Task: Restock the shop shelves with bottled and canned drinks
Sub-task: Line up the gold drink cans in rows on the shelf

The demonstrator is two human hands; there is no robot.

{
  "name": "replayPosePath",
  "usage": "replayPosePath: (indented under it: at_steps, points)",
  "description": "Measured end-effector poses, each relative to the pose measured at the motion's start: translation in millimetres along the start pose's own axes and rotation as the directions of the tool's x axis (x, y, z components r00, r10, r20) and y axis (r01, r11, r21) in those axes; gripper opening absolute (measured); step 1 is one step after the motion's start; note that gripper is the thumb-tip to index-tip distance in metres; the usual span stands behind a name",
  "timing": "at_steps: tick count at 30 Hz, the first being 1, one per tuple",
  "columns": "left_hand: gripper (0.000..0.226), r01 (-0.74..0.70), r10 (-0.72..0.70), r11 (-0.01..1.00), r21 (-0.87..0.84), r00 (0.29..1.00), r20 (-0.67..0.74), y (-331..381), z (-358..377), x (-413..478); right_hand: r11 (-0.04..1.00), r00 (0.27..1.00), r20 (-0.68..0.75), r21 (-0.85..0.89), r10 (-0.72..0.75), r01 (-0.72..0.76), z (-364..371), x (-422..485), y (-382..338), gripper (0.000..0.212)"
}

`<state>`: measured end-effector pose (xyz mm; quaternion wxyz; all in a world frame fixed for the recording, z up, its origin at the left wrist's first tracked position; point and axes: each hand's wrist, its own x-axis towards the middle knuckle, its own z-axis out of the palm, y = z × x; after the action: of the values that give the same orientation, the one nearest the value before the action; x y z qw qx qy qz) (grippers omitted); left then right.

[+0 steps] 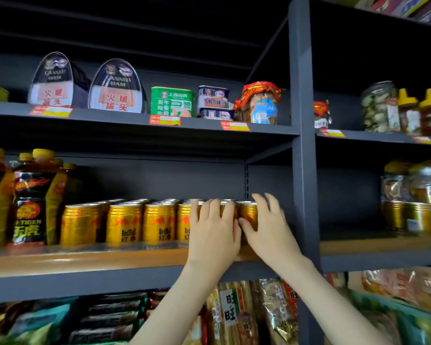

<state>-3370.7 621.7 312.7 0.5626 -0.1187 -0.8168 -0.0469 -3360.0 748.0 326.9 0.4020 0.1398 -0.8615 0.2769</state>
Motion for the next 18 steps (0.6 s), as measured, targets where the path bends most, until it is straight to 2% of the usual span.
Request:
replayPosePath:
  at_steps: [3, 9, 11, 14, 18]
  points:
    - [0.04, -0.02, 0.014, 0.994, -0.104, 0.998, -0.057, 20.9, -0.4, -10.0, 0.991, 0.988, -0.1, 0.038, -0.121, 0.126, -12.2, -17.5, 8.7, 0.049]
    - [0.035, -0.079, 0.054, 0.963, -0.256, 0.993, -0.106, 82.0, 3.7, -10.8, 0.966, 0.938, -0.25, 0.035, -0.241, 0.258, -54.4, -41.1, 59.5, 0.029]
    - [0.039, -0.107, 0.075, 0.947, -0.304, 0.991, -0.113, 115.0, 3.5, -7.9, 0.963, 0.927, -0.28, 0.024, -0.25, 0.267, -73.2, -45.3, 85.5, 0.027]
    - [0.04, -0.172, 0.152, 0.947, -0.27, 0.984, -0.093, 178.0, 10.3, -5.6, 0.967, 0.921, -0.308, 0.007, -0.239, 0.253, -106.7, -50.8, 132.0, 0.027]
    - [0.045, -0.187, 0.185, 0.944, -0.271, 0.982, -0.031, 266.8, 33.3, -2.6, 0.98, 0.941, -0.277, -0.011, -0.195, 0.2, -153.7, -61.3, 207.1, 0.03]
